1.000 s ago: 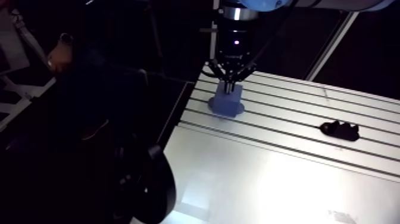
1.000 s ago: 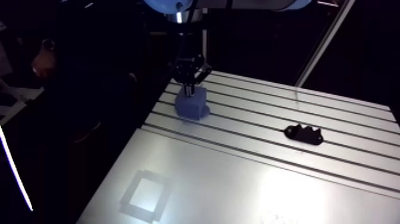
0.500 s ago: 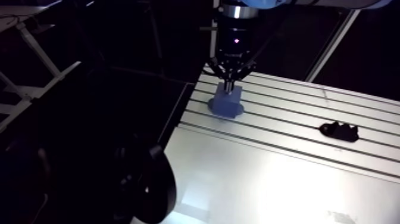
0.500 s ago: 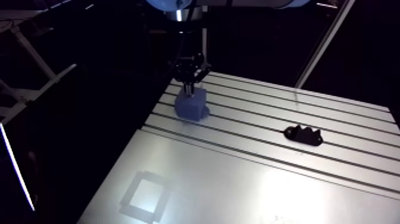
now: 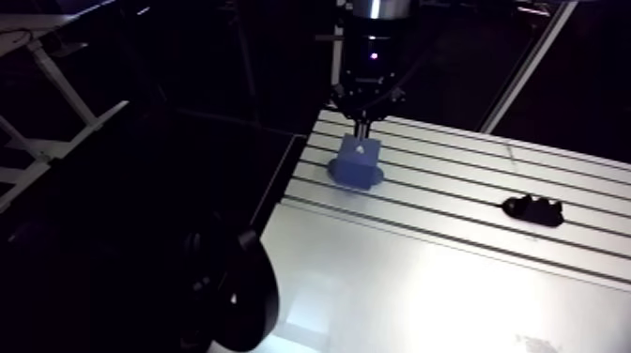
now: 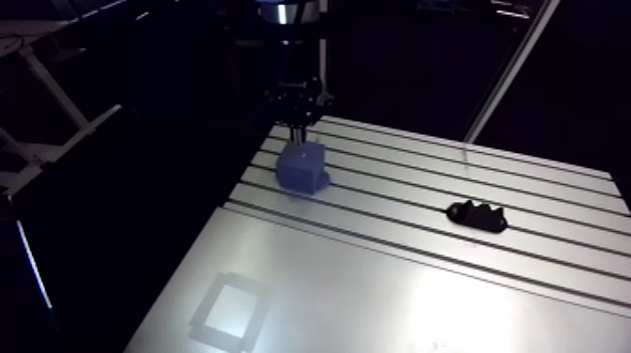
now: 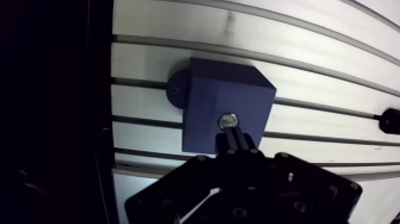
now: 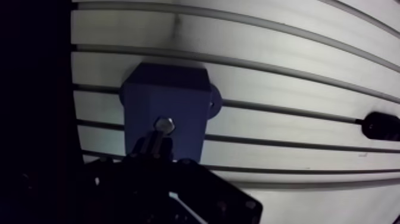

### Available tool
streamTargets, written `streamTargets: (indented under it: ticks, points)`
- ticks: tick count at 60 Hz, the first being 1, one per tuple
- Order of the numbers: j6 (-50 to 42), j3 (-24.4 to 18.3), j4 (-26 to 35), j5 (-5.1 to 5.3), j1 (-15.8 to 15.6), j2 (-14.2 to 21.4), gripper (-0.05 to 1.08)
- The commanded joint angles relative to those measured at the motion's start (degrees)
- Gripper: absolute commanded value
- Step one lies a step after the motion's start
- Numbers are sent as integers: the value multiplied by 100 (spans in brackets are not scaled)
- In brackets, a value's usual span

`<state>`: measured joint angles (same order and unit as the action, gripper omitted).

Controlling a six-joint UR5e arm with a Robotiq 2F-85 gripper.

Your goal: Pick up the M10 bolt and insert it into the hex recess until seated.

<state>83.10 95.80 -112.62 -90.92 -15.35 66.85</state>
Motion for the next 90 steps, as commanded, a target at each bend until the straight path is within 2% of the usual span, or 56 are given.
streamTargets:
  ticks: [1, 19, 23, 24, 25, 26, 27, 29, 30, 31, 32, 33, 46, 58, 76, 90]
  points:
    - [16, -125, 215, -9, 21, 84, 108]
    - [193, -309, 568, -9, 124, 224, 108]
    - [201, -335, 577, -1, 161, 291, 103]
    - [217, -360, 593, 0, 178, 311, 96]
    - [217, -360, 593, 0, 178, 311, 96]
    - [249, -401, 670, -7, 181, 314, 83]
    - [249, -401, 670, -7, 181, 314, 83]
    - [366, -465, 822, -1, 212, 323, 41]
    - [366, -465, 822, -1, 212, 323, 41]
    - [429, -484, 869, 0, 231, 323, 18]
    - [429, -484, 869, 0, 231, 323, 18]
    - [475, -524, 899, -30, 263, 323, 4]
    - [500, -649, 977, -26, 490, 466, 1]
    - [500, -931, 1510, -26, 884, 618, 1]
    - [519, -1165, 1902, -44, 1186, 806, 1]
    - [629, -1781, 2447, -61, 1462, 807, 1]
